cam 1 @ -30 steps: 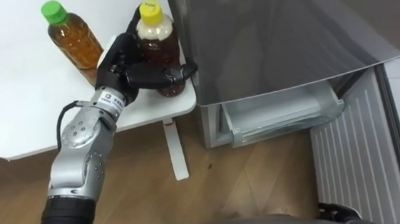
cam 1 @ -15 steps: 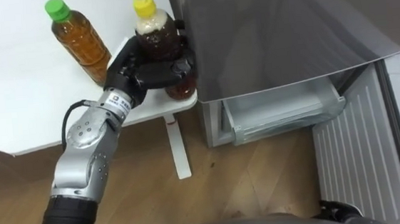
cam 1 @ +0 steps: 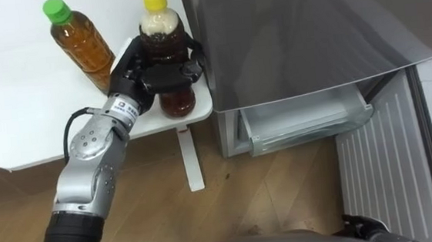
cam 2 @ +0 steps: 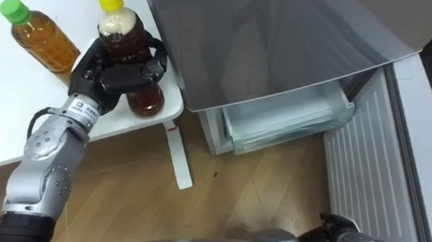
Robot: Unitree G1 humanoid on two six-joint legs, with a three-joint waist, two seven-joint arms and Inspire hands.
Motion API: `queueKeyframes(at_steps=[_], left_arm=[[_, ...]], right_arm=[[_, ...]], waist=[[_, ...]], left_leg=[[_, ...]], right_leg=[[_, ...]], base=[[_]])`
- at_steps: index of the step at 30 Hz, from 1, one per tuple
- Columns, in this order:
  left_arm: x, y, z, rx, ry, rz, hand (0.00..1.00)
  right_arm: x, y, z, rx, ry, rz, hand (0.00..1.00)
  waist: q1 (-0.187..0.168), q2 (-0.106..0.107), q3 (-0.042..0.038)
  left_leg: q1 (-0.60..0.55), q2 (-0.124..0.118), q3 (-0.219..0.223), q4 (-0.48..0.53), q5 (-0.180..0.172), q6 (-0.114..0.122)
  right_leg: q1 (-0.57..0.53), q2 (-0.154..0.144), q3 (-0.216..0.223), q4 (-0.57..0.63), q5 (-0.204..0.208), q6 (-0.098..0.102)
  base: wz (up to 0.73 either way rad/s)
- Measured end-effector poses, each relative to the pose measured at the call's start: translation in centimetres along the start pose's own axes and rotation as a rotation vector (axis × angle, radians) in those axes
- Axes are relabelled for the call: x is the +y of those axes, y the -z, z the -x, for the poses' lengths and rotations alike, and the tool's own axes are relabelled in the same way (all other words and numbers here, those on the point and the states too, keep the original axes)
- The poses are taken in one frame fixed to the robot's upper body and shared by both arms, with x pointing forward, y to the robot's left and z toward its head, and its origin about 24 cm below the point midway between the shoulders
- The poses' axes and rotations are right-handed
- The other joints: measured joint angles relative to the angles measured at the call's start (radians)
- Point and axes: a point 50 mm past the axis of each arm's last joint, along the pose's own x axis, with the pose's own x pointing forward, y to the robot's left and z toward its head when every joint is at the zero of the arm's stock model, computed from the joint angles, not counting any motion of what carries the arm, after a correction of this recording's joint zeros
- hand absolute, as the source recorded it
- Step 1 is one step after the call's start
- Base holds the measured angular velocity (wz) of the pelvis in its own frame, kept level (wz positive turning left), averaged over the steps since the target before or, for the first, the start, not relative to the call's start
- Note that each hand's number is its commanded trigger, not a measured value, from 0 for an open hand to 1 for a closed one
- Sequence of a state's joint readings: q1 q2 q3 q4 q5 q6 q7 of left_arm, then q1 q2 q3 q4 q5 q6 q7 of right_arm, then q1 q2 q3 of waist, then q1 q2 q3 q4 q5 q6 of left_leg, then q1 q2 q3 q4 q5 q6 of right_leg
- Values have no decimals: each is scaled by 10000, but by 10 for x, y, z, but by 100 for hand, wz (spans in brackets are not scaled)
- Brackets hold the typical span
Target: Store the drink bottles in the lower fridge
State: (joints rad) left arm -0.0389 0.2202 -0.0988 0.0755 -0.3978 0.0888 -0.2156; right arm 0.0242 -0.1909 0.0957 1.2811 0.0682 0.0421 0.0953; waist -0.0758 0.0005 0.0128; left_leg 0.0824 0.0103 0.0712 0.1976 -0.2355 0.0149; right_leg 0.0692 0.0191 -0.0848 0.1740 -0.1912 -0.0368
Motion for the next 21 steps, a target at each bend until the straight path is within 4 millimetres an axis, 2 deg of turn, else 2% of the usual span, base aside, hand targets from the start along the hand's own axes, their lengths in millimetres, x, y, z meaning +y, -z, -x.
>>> queueKeyframes(at_steps=[9, 18, 21], left_arm=[[-6, -15, 0, -651, 242, -126, 100], [-19, -39, 1, -1712, 796, -296, 100], [-22, -41, 0, -1833, 868, -203, 100]], right_arm=[[2, 0, 0, -5, -74, -29, 0], [0, -1, 0, 11, -71, 226, 0], [1, -10, 0, -293, -94, 857, 0]], waist=[[61, -40, -4], [506, -15, -25], [553, 24, -41]], left_leg=[[-61, -1, -69, 3, 0, 0], [-205, -7, -174, 173, 0, 0], [-265, -21, -290, 291, 0, 0]], right_leg=[[6, -41, -246, -24, 28, 3], [-56, -90, -310, 8, 37, -7], [-49, -121, -459, 88, 36, -6]], base=[[4], [1], [13]])
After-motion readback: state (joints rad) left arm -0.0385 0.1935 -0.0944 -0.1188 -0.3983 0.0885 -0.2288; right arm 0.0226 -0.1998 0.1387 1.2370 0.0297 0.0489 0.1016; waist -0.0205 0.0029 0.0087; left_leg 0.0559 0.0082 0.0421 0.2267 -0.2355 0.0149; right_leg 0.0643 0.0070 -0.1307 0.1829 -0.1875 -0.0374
